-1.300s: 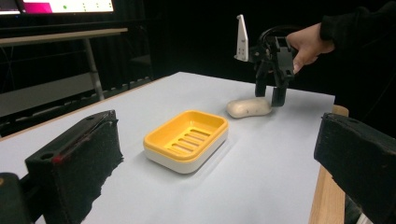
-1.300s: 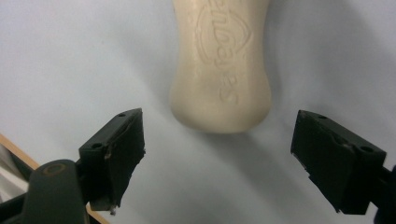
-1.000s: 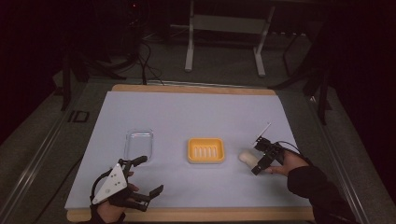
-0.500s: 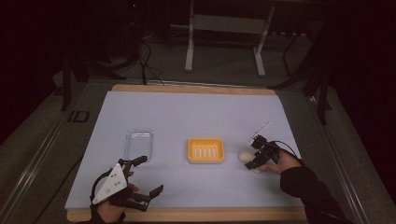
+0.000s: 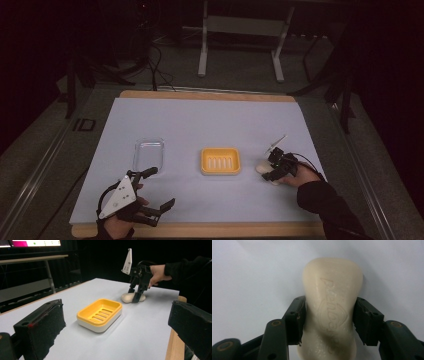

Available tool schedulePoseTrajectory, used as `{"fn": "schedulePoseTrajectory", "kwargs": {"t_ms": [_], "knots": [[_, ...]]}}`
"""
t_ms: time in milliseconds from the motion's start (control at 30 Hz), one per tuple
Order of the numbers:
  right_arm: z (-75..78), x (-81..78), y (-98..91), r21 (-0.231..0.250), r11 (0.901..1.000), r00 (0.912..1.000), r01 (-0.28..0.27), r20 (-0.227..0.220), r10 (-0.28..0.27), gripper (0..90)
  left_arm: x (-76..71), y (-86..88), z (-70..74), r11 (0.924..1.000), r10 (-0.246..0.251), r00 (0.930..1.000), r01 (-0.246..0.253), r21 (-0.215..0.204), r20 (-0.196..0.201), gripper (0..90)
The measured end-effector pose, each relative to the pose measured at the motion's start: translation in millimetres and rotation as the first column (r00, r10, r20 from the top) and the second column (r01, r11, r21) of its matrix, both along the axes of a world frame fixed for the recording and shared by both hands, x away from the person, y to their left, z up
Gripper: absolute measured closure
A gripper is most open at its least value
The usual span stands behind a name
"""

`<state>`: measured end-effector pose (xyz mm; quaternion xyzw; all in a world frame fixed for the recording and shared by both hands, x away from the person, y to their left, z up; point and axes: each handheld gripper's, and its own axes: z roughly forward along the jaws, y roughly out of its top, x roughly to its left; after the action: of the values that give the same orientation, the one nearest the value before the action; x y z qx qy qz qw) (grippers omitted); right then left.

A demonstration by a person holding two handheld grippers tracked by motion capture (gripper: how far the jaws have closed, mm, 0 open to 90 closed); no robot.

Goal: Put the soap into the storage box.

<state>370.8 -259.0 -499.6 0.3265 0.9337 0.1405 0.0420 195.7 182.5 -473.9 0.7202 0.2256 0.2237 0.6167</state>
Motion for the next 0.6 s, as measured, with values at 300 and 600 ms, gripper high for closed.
{"fn": "schedulePoseTrajectory", "kwargs": {"t_ms": [300, 600], "knots": [[-0.4, -0.6, 4.4, -0.041, 0.999, 0.9999, 0.014, 0.003, -0.014, 48.9, -0.3, -0.4, -0.2, 1.0, -0.001, 1.0, 0.001, 0.005, 0.001, 0.7], [1.8, -0.3, 6.1, -0.068, 0.9977, 0.9998, 0.003, -0.017, -0.004, 49.7, 0.4, -0.2, -0.3, 1.0, -0.001, 1.0, 0.001, 0.003, -0.001, 0.8]]}}
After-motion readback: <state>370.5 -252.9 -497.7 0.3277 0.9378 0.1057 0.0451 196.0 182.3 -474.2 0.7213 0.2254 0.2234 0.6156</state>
